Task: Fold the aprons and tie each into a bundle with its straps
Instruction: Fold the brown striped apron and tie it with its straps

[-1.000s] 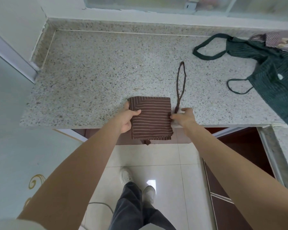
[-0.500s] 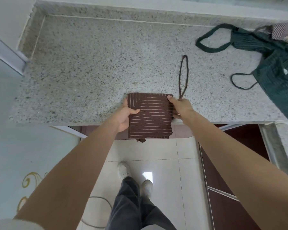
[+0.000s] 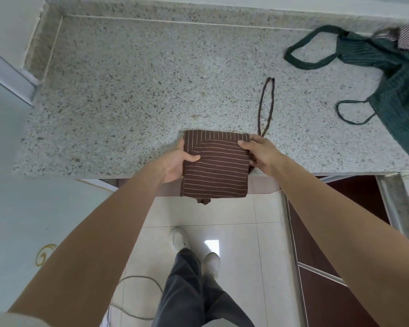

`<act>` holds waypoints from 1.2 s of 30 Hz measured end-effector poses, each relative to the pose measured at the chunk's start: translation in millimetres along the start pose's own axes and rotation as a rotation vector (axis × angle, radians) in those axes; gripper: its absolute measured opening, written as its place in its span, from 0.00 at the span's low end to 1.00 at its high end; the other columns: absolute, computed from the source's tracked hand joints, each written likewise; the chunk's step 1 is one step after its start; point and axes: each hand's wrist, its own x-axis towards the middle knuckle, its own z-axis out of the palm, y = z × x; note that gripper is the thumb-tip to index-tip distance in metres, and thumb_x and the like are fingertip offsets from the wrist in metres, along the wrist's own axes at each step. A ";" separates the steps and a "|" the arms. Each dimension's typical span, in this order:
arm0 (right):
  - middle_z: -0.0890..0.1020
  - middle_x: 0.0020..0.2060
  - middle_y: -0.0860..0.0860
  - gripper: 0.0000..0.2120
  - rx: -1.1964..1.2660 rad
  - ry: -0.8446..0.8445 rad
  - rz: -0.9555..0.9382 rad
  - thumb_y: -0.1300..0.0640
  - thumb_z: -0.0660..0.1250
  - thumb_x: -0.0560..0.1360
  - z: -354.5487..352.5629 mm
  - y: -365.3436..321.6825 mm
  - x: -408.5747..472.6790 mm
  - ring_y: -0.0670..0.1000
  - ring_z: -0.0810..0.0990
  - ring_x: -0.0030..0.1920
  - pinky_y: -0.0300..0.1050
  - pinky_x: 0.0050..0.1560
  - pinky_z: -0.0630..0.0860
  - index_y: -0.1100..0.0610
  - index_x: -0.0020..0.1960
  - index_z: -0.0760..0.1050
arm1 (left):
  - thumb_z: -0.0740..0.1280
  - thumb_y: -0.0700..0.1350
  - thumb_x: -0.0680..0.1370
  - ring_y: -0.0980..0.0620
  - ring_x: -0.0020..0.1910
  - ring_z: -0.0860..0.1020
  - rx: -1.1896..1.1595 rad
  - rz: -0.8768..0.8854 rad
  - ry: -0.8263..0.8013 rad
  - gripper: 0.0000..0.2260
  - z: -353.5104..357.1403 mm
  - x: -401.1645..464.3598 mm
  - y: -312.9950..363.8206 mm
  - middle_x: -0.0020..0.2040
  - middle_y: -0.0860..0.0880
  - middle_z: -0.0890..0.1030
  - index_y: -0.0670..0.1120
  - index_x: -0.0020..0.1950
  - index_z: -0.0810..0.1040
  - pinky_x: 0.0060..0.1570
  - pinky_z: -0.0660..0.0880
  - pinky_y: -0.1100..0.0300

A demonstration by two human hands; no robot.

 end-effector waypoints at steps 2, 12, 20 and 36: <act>0.79 0.39 0.48 0.07 0.054 0.029 0.010 0.62 0.64 0.77 0.8 2.6 3.7 0.46 0.76 0.35 0.38 0.33 0.67 0.51 0.46 0.72 | 0.63 0.29 0.75 0.48 0.58 0.77 0.132 0.023 0.030 0.31 0.0 0.0 3.8 0.63 0.46 0.76 0.53 0.73 0.61 0.51 0.76 0.52; 0.76 0.55 0.56 0.21 0.017 0.096 -0.211 0.70 0.66 0.74 9.6 6.3 15.7 0.53 0.79 0.46 0.43 0.35 0.79 0.54 0.62 0.68 | 0.68 0.33 0.75 0.50 0.57 0.76 0.188 0.244 0.334 0.25 11.8 5.1 -12.6 0.56 0.50 0.77 0.51 0.67 0.66 0.60 0.74 0.50; 0.72 0.66 0.56 0.26 -0.611 0.098 -0.417 0.67 0.66 0.74 12.6 8.5 21.0 0.54 0.71 0.66 0.45 0.69 0.66 0.55 0.70 0.68 | 0.73 0.42 0.72 0.46 0.55 0.78 0.470 0.335 0.539 0.34 12.8 13.4 -21.7 0.58 0.44 0.78 0.47 0.69 0.53 0.58 0.75 0.45; 0.44 0.75 0.57 0.43 -0.707 0.064 -0.447 0.54 0.74 0.70 -1.1 25.6 -8.5 0.58 0.49 0.75 0.55 0.74 0.52 0.48 0.77 0.52 | 0.74 0.56 0.69 0.44 0.71 0.62 1.261 0.219 0.398 0.48 17.8 3.7 -19.3 0.72 0.41 0.55 0.51 0.78 0.46 0.70 0.63 0.53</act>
